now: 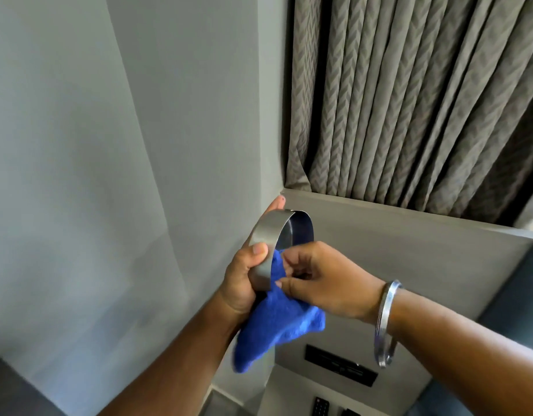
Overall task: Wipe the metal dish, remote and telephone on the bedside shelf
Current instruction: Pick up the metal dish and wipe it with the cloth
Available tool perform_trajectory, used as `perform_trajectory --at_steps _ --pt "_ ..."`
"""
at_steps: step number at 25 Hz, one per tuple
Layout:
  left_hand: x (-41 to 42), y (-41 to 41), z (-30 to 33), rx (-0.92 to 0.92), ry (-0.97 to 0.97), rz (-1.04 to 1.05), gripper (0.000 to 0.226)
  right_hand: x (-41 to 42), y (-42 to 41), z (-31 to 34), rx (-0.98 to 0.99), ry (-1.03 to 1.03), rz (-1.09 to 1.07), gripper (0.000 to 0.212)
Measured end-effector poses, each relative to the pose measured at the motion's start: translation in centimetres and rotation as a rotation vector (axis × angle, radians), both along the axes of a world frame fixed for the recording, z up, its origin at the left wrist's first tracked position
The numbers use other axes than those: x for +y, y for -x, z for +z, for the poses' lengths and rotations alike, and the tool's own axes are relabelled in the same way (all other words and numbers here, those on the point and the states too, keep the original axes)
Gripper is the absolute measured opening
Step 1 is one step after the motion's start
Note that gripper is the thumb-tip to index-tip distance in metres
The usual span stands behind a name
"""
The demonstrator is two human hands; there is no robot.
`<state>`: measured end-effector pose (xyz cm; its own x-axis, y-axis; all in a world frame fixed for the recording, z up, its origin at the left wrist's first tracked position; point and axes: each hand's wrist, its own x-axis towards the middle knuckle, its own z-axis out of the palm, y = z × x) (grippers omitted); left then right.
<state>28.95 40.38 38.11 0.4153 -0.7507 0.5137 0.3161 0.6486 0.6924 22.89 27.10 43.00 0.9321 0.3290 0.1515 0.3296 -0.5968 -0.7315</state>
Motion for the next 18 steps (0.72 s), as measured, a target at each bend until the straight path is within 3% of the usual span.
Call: perform_trajectory --at_steps 3,6,9,13,16,18 --pt "0.0 -0.9 -1.1 0.067 -0.134 0.055 0.098 0.4 -0.7 0.1 0.228 -0.465 0.037 0.016" --pt "-0.1 -1.1 -3.0 0.101 -0.184 0.258 0.074 0.8 -1.3 1.0 0.440 -0.899 0.103 0.015" --pt "0.5 -2.3 -1.9 0.135 -0.120 0.319 0.073 0.4 -1.7 1.6 0.421 -1.098 0.106 0.019" --pt "5.0 -5.5 -1.8 0.440 0.030 0.283 0.086 -3.2 -1.1 1.4 0.274 -1.167 0.071 0.028" --pt "6.9 -5.5 -1.7 0.375 0.136 0.097 0.089 -5.3 -0.5 -0.6 0.386 -1.430 0.025 0.042" --pt "6.9 -5.1 -1.1 0.298 0.142 0.081 0.091 -5.3 -0.5 -2.4 0.498 -1.612 -0.058 0.045"
